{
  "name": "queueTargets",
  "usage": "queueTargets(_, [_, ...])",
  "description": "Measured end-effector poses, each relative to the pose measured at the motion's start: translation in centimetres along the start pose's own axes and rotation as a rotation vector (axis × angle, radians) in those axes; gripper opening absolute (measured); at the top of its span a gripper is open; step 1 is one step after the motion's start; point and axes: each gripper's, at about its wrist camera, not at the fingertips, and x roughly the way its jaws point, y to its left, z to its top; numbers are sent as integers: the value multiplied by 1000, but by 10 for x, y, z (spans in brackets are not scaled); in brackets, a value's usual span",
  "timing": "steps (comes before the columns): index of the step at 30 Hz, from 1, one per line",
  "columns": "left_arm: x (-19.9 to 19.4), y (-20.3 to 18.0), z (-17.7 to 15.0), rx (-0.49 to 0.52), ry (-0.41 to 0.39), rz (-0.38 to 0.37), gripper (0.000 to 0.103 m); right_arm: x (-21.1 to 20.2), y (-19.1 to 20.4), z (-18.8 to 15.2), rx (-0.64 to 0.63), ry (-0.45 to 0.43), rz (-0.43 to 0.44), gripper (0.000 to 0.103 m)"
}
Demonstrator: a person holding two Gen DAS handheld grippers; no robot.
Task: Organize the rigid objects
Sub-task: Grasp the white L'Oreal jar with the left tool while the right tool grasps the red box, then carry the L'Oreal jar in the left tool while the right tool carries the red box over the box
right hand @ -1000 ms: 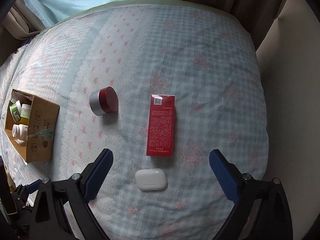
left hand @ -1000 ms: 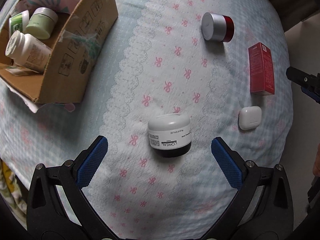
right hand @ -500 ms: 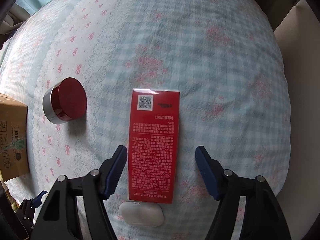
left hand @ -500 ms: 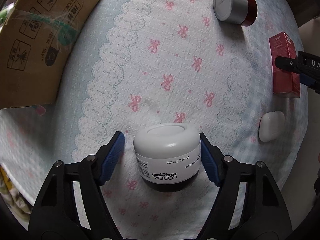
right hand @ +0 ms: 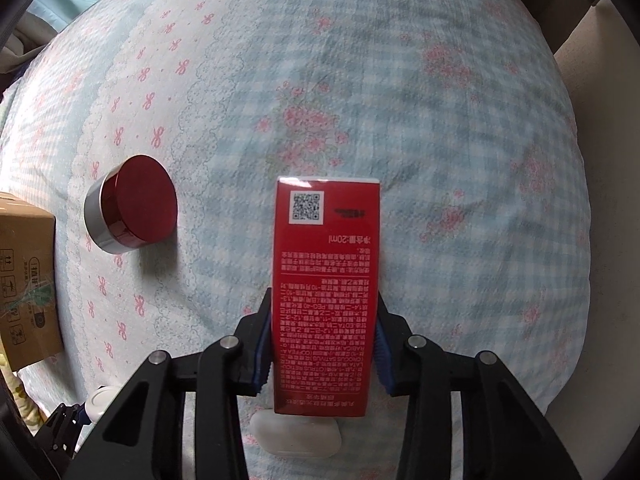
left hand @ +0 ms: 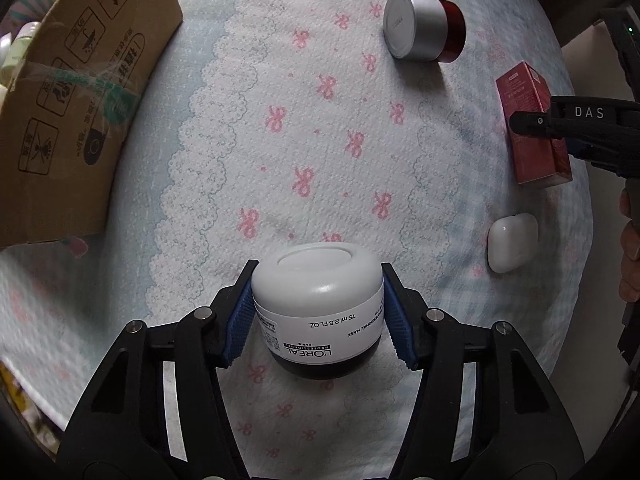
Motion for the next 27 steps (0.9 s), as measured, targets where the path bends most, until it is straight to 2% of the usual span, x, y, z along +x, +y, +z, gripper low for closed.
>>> queueTargets(5, [-32, -16, 7, 99, -70, 0, 54, -17, -2, -9, 37, -12, 36, 37])
queueTargets(13, [-89, -23, 13, 124, -149, -36, 54, -71, 3, -25, 73, -48, 105, 37])
queueTargets(21, [-173, 6, 11, 142, -231, -55, 54, -158, 27, -50, 70, -150, 158, 37])
queueTargets(27, [-235, 42, 9, 162, -279, -77, 54, -210, 69, -70, 83, -211, 210, 37])
